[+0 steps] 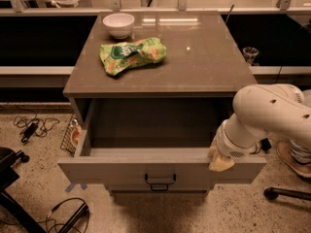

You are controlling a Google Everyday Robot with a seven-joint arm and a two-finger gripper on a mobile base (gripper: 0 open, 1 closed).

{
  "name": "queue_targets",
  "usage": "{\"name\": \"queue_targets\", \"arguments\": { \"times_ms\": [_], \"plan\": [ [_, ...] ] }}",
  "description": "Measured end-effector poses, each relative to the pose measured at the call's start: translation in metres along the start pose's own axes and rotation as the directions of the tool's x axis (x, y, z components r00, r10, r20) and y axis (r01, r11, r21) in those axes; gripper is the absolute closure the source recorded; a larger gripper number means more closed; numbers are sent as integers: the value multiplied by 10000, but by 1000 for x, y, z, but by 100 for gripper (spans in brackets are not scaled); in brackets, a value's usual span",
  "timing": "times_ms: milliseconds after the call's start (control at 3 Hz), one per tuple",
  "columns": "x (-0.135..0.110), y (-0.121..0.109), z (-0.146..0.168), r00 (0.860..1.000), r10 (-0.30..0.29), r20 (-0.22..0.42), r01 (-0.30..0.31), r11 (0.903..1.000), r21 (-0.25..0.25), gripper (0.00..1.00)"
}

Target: Open top drawer

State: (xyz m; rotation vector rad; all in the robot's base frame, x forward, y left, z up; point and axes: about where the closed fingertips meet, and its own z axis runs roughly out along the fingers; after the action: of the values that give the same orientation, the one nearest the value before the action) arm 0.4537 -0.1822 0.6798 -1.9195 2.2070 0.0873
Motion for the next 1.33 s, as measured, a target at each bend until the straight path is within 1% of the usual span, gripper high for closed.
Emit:
{"name": "queue_targets", "arguments": {
  "times_ms": [333, 667, 1000, 1333],
  "plan": [
    [12, 30, -12, 9997, -221, 111, 224, 9994, -278, 100],
    [12, 30, -11, 9997, -221, 111, 224, 9994, -278, 100],
    [11, 31, -12, 9997, -233, 104, 236, 9993, -275, 85],
    [11, 31, -12, 9996, -247, 96, 250, 9993, -272, 62]
  ]
}}
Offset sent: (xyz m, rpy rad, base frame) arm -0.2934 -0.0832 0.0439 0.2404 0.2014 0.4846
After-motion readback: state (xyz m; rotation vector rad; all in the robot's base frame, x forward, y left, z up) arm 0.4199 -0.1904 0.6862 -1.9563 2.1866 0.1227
